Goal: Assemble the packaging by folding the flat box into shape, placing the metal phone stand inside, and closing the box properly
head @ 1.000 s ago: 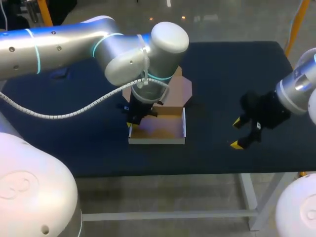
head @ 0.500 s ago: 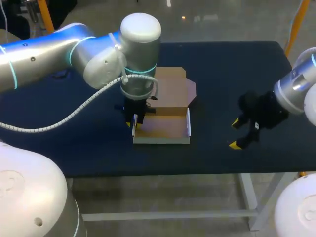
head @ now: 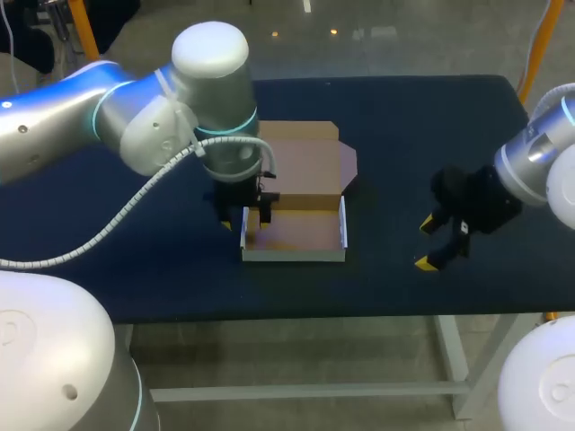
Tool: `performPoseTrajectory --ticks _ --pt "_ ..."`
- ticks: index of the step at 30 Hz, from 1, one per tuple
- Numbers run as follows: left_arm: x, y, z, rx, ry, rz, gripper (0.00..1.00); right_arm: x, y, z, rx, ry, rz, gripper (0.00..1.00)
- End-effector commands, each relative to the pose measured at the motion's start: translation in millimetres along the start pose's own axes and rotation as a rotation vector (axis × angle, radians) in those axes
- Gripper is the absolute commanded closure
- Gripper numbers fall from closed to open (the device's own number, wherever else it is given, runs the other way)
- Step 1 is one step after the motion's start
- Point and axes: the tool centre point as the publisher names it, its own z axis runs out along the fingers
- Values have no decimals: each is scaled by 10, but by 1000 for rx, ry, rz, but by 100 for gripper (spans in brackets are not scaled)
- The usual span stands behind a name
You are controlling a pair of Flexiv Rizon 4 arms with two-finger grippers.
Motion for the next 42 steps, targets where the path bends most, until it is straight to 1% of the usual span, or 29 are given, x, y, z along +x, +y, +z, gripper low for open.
performPoseTrajectory --ticks 1,7,9,13,15,21,28,33,37,42 --pt "-39 120 -185 43 65 18 0 -2 1 -19 -4 2 3 0" --pt "36 183 -447 96 129 58 0 -8 2 -24 -7 2 14 0" --pt "58 229 -559 111 161 72 0 -12 2 -25 -7 1 22 0" --pt "72 286 -726 135 199 92 0 -24 1 -29 -16 3 49 0" --pt "72 321 -806 140 233 104 0 -37 0 -34 -20 4 69 0" --pt "38 447 -1018 159 267 122 0 -115 5 -55 -30 12 141 0" --pt "-82 585 -1224 153 252 116 0 -206 45 -102 -14 6 263 0" --pt "-212 714 -1378 124 219 107 0 -245 52 -161 0 -7 350 0" --pt "-331 829 -1528 109 210 89 0 -281 25 -211 17 -28 434 0" --pt "-448 958 -1699 107 172 46 0 -378 -53 -294 41 -59 557 0"
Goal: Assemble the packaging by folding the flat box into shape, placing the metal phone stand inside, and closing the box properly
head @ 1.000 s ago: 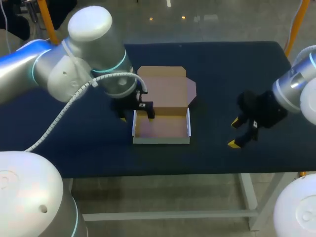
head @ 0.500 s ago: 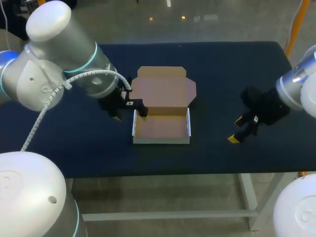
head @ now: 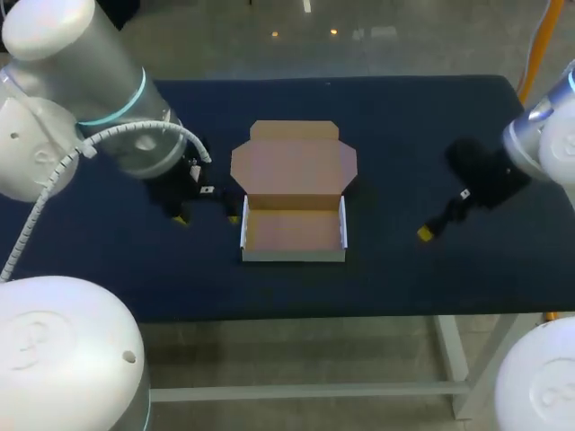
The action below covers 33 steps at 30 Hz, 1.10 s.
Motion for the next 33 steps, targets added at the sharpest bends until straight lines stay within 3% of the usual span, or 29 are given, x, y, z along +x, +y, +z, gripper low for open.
performPoseTrajectory --ticks 1,13,22,33 --pt "-54 148 -349 14 -25 -17 0 -66 4 -79 16 -28 67 0" --pt "-178 323 -654 -28 -54 -96 0 -232 -52 -308 29 -112 260 0" --pt "-265 380 -787 -47 -90 -145 0 -163 -55 -527 34 -193 347 0" --pt "-277 418 -921 -74 -102 -202 0 -59 -63 -728 20 -226 406 0"
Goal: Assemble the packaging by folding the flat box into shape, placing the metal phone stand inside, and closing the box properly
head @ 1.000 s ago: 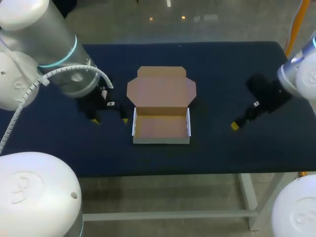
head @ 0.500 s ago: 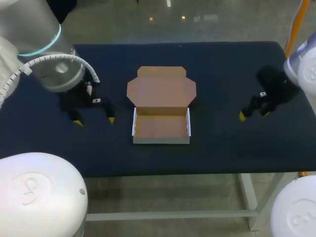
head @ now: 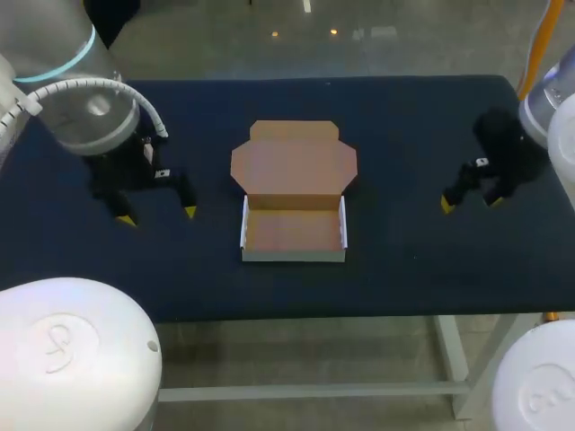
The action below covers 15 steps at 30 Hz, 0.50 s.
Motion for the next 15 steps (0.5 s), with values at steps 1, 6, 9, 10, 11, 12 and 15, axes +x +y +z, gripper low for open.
performPoseTrajectory --ticks 1,6,9,10,11,12,15 --pt "5 28 -79 -6 -16 -14 0 48 -56 -151 -13 -12 12 0" --pt "-12 49 -137 -4 -21 -31 0 62 -62 -253 -17 -1 38 0" --pt "-21 53 -172 -5 -21 -45 0 78 -70 -316 -9 -5 61 0" --pt "-23 58 -188 -6 -17 -49 0 83 -77 -336 -10 -2 63 0" --pt "-25 61 -197 -9 -10 -51 0 93 -86 -353 -12 -4 69 0" --pt "-26 62 -204 -9 -9 -53 0 97 -92 -365 -15 -5 77 0" --pt "-29 70 -228 -18 -1 -57 0 123 -134 -425 -22 1 90 0"
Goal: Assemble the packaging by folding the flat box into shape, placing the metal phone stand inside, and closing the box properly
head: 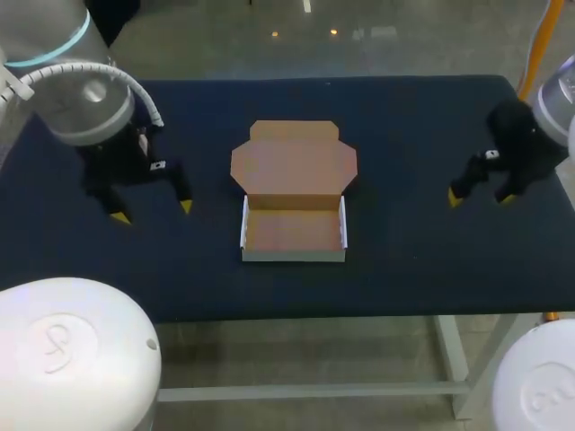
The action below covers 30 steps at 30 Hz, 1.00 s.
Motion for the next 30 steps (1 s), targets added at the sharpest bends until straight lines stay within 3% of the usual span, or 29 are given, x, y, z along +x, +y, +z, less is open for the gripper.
performPoseTrajectory --ticks 1,30 --pt "-28 22 -58 -3 5 -1 0 48 -71 -167 -2 7 9 0" --pt "13 74 -46 -15 -15 -12 0 48 -78 -225 40 13 86 0"
